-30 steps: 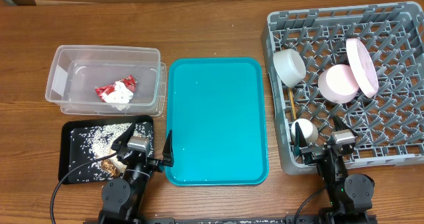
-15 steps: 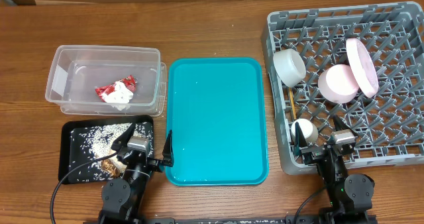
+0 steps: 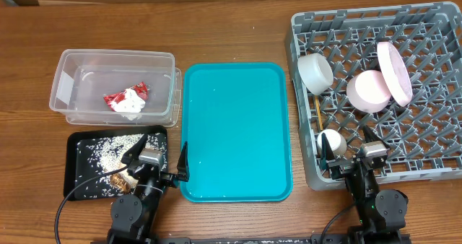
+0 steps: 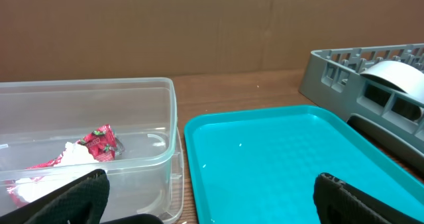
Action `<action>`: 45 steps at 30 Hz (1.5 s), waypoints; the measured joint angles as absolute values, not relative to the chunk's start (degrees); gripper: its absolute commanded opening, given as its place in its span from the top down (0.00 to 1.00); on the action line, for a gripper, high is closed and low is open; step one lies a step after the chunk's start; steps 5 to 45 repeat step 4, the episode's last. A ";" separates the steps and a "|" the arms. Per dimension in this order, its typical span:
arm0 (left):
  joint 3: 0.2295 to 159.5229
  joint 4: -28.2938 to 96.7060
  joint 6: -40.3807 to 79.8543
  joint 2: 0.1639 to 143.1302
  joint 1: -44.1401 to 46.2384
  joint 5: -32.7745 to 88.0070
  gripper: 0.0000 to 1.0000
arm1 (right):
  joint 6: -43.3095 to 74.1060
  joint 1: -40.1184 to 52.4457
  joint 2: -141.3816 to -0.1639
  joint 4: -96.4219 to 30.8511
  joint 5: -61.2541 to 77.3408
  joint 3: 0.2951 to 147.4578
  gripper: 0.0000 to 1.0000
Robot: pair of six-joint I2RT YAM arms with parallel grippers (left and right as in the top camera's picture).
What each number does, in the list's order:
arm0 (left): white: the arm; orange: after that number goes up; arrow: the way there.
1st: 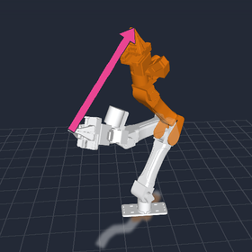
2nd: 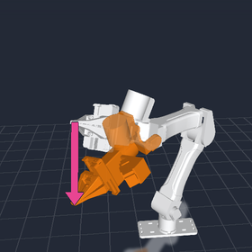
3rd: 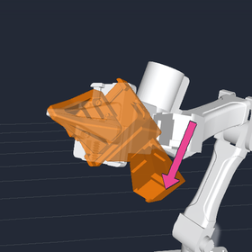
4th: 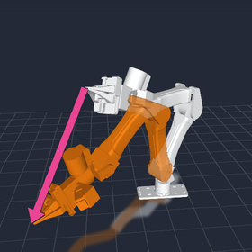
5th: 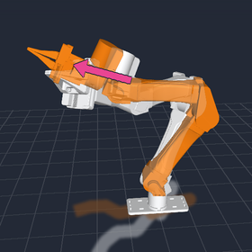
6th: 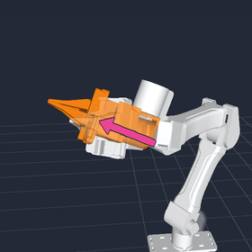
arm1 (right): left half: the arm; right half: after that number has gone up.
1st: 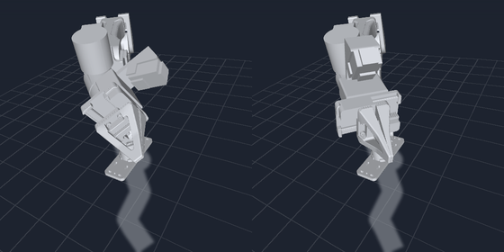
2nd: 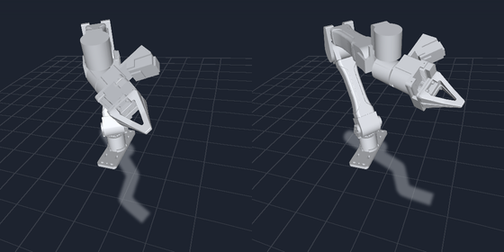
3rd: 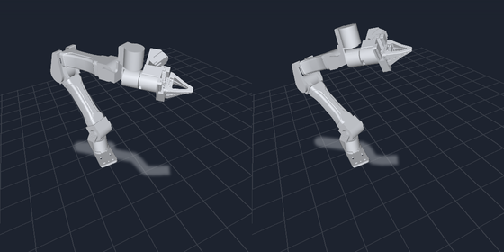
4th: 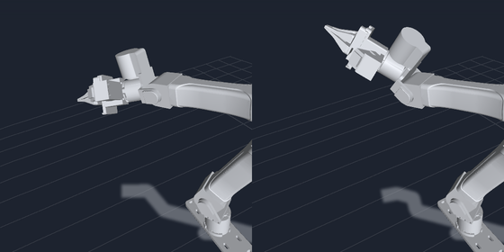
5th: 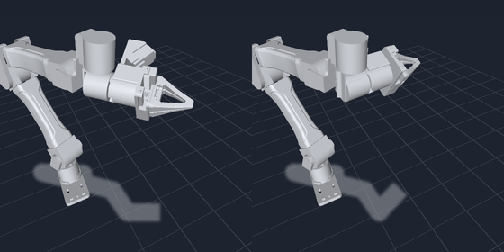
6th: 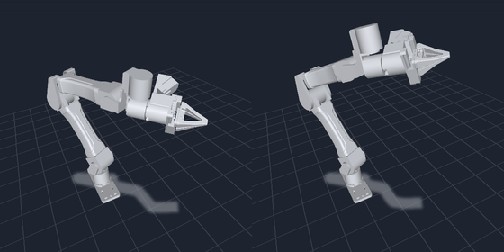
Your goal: Sort waste into correct bins and load items into the dishwasher
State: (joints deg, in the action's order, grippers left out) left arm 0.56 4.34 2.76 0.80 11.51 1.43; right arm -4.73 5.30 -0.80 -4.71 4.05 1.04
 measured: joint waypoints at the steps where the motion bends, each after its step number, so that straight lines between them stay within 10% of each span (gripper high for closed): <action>1: 0.56 4.32 2.74 0.80 11.51 1.43 0.00 | -4.71 5.28 -0.80 -4.71 4.03 1.06 0.00; 45: 0.56 4.34 2.76 0.80 11.51 1.43 0.00 | -4.75 5.30 -0.80 -4.73 4.05 1.06 0.00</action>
